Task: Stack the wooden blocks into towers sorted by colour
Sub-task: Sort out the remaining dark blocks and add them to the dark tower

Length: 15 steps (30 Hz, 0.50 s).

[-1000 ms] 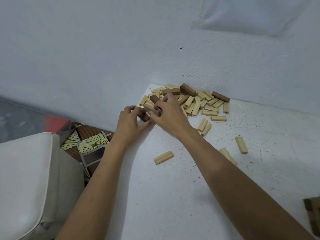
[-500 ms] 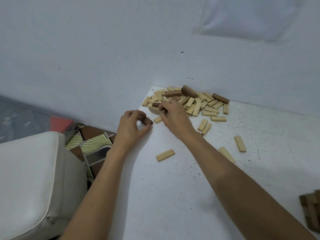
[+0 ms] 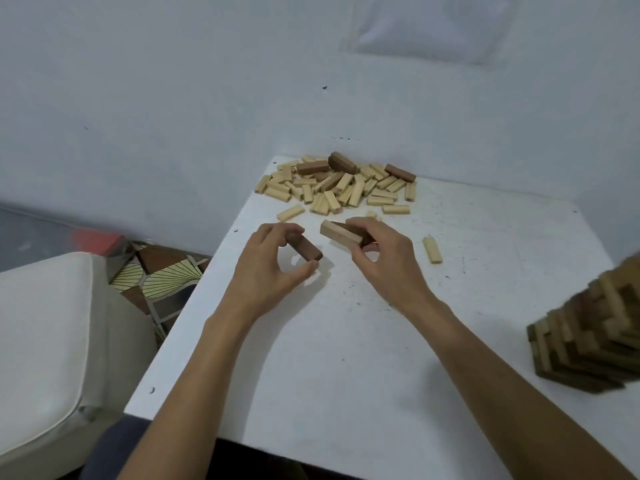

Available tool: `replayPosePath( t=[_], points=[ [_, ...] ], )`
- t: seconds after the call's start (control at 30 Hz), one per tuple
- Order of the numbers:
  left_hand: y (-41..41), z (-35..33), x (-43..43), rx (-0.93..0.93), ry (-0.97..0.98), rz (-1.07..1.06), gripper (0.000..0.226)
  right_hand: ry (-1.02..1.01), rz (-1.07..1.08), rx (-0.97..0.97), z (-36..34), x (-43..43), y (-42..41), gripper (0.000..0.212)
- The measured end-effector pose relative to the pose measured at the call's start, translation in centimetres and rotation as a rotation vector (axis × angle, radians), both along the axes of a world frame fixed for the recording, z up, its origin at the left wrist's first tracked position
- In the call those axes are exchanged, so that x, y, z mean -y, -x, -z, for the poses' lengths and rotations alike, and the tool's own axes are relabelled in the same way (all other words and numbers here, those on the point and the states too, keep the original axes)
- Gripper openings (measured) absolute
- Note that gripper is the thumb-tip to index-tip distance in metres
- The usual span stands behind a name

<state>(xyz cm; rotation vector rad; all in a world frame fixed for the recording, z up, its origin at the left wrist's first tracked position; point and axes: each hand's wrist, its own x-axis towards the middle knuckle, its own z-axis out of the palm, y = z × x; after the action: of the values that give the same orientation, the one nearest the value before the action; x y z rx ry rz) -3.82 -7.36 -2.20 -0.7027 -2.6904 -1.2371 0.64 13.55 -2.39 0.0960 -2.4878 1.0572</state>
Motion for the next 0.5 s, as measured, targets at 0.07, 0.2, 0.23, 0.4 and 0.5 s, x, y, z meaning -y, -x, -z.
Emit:
replayPosePath(
  t=[0.07,0.2,0.23,0.4,0.5],
  points=[
    [-2.0,0.2,-0.8,0.022,0.007,0.052,0.050,0.020,0.034,0.049,0.3,-1.0,-2.6,0.041],
    [-5.5,1.0,-2.4,0.046,0.092,0.140,0.057,0.004,0.015,0.085,0.7,-2.5,-7.0,0.034],
    [-6.3,1.3,-2.8,0.038,0.116,0.144,0.058,-0.003,0.006,0.098,0.7,-2.7,-8.0,0.032],
    [-8.8,2.0,-4.1,0.015,0.194,0.126,0.069,-0.010,-0.012,0.141,1.4,-3.8,-10.9,0.026],
    [-9.3,2.5,-4.6,0.016,0.252,0.114,0.082,-0.035,0.004,0.123,2.2,-4.5,-11.5,0.027]
  ],
)
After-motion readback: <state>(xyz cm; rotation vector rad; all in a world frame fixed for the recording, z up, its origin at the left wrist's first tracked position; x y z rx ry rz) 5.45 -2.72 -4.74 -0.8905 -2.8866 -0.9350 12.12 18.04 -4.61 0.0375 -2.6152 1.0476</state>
